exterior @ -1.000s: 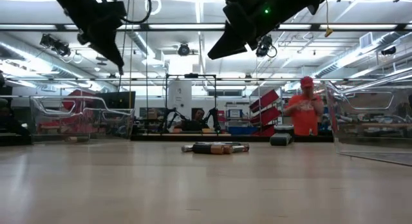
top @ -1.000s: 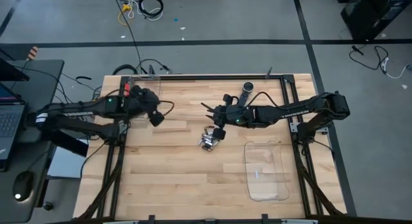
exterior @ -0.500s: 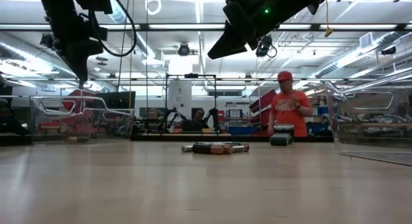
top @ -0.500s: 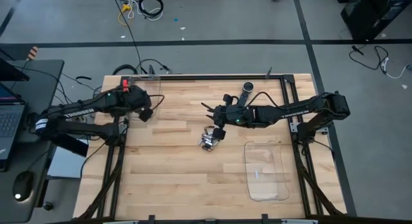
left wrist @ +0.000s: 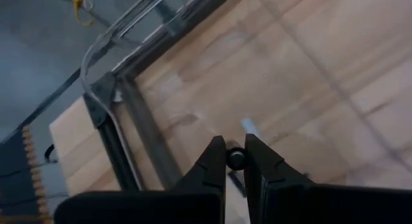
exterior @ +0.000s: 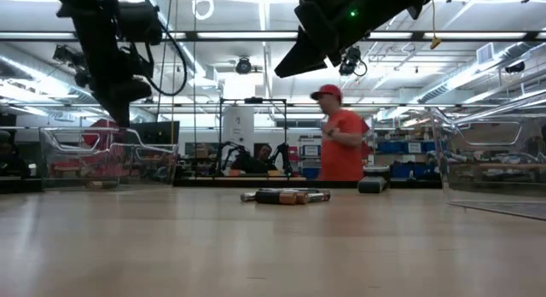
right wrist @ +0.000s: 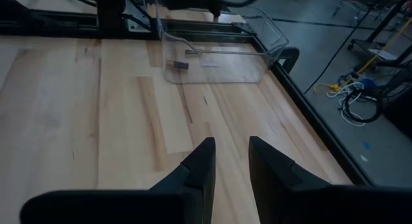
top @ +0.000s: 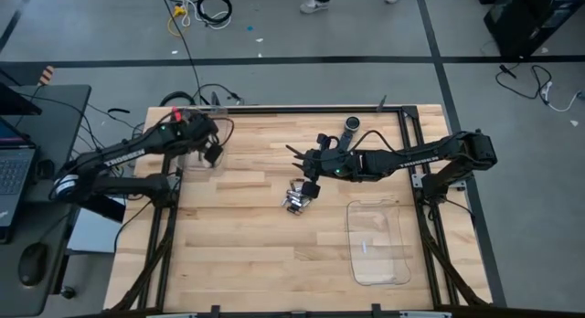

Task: Sort batteries
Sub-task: Put the black battery into the top transparent bin

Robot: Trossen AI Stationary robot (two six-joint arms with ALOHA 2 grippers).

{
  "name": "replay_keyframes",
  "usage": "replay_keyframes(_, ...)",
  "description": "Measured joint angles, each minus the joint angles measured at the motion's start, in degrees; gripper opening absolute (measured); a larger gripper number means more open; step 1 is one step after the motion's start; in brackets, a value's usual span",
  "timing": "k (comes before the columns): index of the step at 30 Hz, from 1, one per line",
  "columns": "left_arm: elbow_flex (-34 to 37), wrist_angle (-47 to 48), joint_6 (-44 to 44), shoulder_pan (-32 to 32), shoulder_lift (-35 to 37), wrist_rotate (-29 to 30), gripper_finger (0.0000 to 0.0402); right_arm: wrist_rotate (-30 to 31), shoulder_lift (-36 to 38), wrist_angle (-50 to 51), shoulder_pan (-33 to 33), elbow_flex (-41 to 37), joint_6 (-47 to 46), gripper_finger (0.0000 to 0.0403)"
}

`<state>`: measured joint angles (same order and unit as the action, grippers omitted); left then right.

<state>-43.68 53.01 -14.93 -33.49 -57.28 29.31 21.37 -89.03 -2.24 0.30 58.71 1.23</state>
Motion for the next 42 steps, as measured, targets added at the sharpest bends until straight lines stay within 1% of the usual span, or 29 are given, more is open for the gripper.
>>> replay_keyframes(5, 0.0, -2.3, 3.9, -6.5, -5.4, -0.1, 0.0016, 0.0, 0.0, 0.0, 0.1, 0.0, -0.6, 0.0081)
replay_keyframes(8, 0.0, -3.7, 5.6, -9.2, -8.8, -1.4, 0.0016, 0.0, 0.0, 0.1, 0.1, 0.0, -0.6, 0.0081)
replay_keyframes(13, 0.0, -6.3, 7.5, -10.9, -13.6, -3.3, 0.0022, 0.0, 0.0, 0.2, 0.1, 0.0, -0.6, 0.0081)
replay_keyframes(19, 0.0, -8.6, 7.5, -11.3, -16.9, -3.3, 0.0065, 0.0, 0.0, 0.3, 0.1, 0.0, -0.6, 0.0082)
replay_keyframes(24, 0.0, -9.5, 7.5, -11.3, -17.2, -3.3, 0.0098, 0.0, 0.0, 0.4, 0.1, 0.0, -0.6, 0.0083)
replay_keyframes(28, 0.0, -10.0, 8.7, -11.3, -17.2, -3.3, 0.0111, 0.0, 0.0, 0.4, 0.1, 0.0, -0.6, 0.0083)
replay_keyframes(32, -0.5, -9.7, 9.7, -11.3, -17.1, -3.3, 0.0113, 0.0, 0.0, 0.8, 0.0, 0.0, -0.6, 0.0083)
replay_keyframes(37, -2.3, -10.2, 11.7, -10.6, -14.8, -3.1, 0.0113, 0.0, 0.0, 3.0, 0.0, 0.0, -1.0, 0.0083)
replay_keyframes(42, -4.1, -10.9, 12.0, -7.1, -10.5, -3.0, 0.0113, -0.1, 0.0, 7.0, 0.0, 0.0, -2.9, 0.0083)
